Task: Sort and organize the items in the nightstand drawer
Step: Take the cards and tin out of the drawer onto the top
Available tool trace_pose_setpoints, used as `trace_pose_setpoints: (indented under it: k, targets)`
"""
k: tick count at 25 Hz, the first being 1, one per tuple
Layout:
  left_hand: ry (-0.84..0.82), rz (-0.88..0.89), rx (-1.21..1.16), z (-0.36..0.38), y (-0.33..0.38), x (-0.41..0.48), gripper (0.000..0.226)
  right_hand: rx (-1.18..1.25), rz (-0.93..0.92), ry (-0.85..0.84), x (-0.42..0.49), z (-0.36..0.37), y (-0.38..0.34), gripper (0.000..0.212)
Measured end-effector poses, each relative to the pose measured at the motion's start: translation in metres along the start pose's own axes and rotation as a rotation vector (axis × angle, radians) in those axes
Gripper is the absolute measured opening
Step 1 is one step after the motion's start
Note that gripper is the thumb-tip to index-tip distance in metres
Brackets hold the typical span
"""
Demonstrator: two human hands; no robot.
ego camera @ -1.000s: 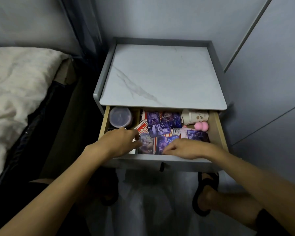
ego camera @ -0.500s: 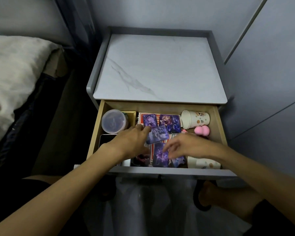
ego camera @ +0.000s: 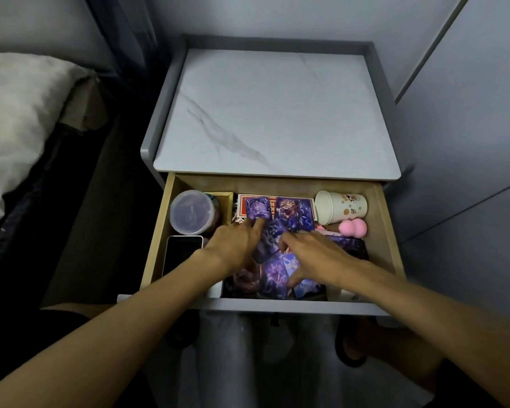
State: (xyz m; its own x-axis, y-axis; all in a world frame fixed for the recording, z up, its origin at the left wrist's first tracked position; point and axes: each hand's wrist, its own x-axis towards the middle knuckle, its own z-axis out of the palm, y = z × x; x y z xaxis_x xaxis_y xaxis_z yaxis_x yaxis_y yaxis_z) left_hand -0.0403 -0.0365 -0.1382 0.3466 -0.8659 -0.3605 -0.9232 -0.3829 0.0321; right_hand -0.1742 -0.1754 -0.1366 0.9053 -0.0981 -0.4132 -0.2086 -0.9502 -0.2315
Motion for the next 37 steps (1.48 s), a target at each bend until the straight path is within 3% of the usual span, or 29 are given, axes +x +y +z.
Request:
trace_pose_setpoints:
  k: [3, 10, 16, 20, 25, 34, 37]
  targets:
    - [0.038, -0.017, -0.116, -0.004, -0.003, 0.004, 0.057, 0.020, 0.010, 0.059, -0.001, 0.005, -0.004, 0.067]
    - [0.067, -0.152, -0.448, -0.017, -0.014, 0.000, 0.020, 0.031, 0.044, 0.088, -0.001, 0.004, -0.007, 0.083]
    - [0.284, -0.242, -0.468, -0.047, -0.030, -0.013, 0.018, 0.280, 0.085, 0.042, -0.003, -0.012, -0.016, 0.062]
    - [0.383, -0.318, -0.587, -0.056, -0.042, -0.013, 0.021, 0.487, 0.292, 0.290, 0.013, -0.045, 0.007, 0.032]
    - [0.365, -0.351, -0.615, -0.058, -0.042, -0.014, 0.018, 0.343, 0.459, 0.174, 0.056, -0.041, 0.008, 0.043]
    - [0.349, -0.351, -0.607, -0.064, -0.037, -0.020, 0.018, 0.457, 0.514, 0.433, 0.057, -0.020, 0.012, 0.041]
    - [0.366, -0.346, -0.624, -0.064, -0.037, -0.023, 0.017, 0.484, 0.505, 0.380, 0.057, -0.022, 0.011, 0.049]
